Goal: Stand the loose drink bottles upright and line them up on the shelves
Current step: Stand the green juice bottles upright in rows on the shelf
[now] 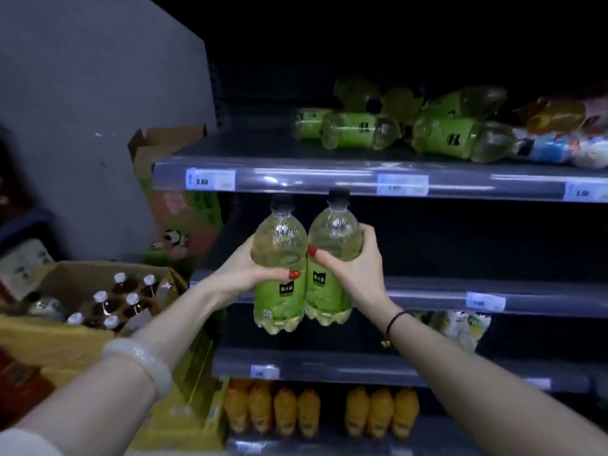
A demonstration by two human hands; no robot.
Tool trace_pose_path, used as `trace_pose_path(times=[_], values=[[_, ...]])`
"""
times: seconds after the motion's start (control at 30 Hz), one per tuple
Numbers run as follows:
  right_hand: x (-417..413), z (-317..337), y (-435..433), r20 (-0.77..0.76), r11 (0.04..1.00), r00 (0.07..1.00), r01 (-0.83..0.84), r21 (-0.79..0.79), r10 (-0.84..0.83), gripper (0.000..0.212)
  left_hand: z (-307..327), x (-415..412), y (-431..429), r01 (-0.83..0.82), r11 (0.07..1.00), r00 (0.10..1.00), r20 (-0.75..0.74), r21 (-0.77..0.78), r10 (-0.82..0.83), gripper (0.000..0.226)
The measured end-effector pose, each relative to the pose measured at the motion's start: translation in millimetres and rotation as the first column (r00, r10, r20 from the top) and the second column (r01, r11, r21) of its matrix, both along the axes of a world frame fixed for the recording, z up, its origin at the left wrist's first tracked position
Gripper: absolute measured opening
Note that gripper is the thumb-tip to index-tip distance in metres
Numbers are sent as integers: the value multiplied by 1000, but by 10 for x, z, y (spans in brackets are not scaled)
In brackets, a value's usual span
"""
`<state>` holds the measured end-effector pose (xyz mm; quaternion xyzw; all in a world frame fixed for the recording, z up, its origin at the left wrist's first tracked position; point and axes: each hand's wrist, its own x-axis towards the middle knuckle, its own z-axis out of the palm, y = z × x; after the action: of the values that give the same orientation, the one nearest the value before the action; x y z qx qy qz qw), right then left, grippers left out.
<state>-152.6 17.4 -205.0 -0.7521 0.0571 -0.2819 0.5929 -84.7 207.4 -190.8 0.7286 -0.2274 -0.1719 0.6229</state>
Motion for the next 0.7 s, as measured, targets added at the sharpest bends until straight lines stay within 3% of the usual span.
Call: trace_pose_path(times=[0.2,0.37,0.53,0.7], values=[[41,-1100,323,-150,1000,989,-12,28,16,74,-1101,124,318,-14,1000,982,-188,15,16,85],[241,-2019,362,-172,1000,985,-6,31,11,76,-2121,327,351,-18,1000,964,-264,-17,12,100],[584,-2931,290,-142,1000,990,-26,8,27,78,-3081,561,234,-88,993,962,-265,-80,64,80],[1051,-3589,221,-107,999,993,-47,-15,45,80,-3739,1070,57,-221,969,949,-253,-109,188,81]])
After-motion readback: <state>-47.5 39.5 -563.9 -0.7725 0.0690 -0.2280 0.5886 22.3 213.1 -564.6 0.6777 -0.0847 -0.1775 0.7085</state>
